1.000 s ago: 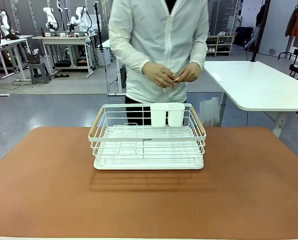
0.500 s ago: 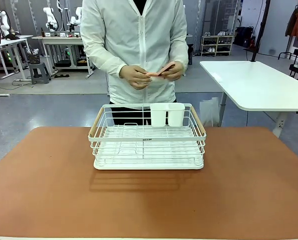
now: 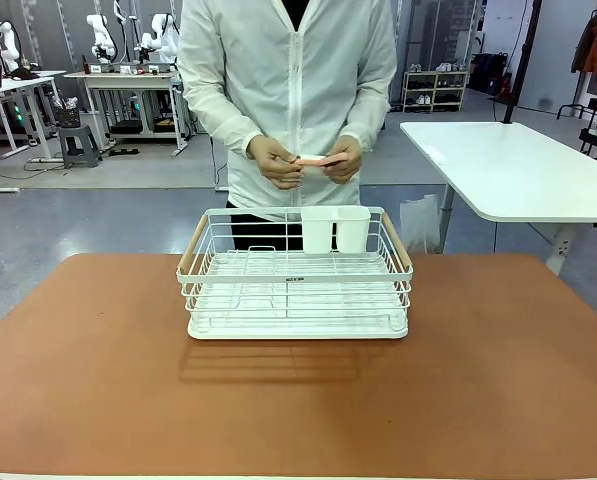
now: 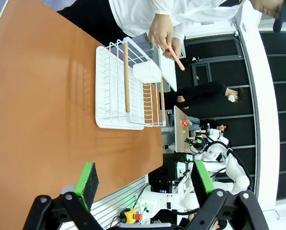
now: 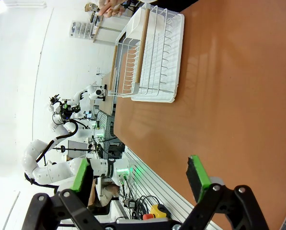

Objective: Clean the table.
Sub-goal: Pick up the Lint Roller when the human hands it over.

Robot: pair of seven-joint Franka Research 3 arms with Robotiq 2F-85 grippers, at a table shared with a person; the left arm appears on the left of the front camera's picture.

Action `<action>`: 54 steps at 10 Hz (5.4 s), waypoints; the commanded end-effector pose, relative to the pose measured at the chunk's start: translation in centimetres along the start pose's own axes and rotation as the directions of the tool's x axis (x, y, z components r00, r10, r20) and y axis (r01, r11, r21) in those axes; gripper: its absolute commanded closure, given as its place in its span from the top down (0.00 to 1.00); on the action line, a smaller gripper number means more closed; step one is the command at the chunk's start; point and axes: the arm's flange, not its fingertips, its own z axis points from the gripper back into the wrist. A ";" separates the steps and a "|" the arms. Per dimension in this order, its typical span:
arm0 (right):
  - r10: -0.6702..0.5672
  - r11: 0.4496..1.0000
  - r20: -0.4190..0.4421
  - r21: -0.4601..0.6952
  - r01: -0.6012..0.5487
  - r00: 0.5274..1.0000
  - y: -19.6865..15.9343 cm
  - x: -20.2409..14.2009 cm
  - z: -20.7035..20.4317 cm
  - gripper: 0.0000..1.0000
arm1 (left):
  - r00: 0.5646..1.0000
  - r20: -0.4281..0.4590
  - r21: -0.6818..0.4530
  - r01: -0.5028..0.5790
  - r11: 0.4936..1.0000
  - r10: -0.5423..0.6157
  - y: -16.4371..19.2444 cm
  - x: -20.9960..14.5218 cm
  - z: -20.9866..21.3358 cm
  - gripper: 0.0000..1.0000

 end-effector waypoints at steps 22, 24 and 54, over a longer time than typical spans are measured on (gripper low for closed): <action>-0.330 0.942 0.082 -0.042 0.334 0.941 13.6 1.1 -1.2 1.00 | 1.000 0.007 -0.007 0.004 1.000 -0.004 -0.1 -0.1 0.3 1.00; -0.417 0.907 0.112 -0.012 0.421 0.902 15.8 2.6 -4.0 1.00 | 1.000 0.007 -0.007 0.004 1.000 -0.004 -0.1 -0.1 0.3 1.00; -0.299 0.904 0.283 -0.220 0.365 0.911 18.3 5.1 -20.1 0.32 | 1.000 0.007 -0.007 0.004 1.000 -0.004 -0.1 -0.1 0.3 1.00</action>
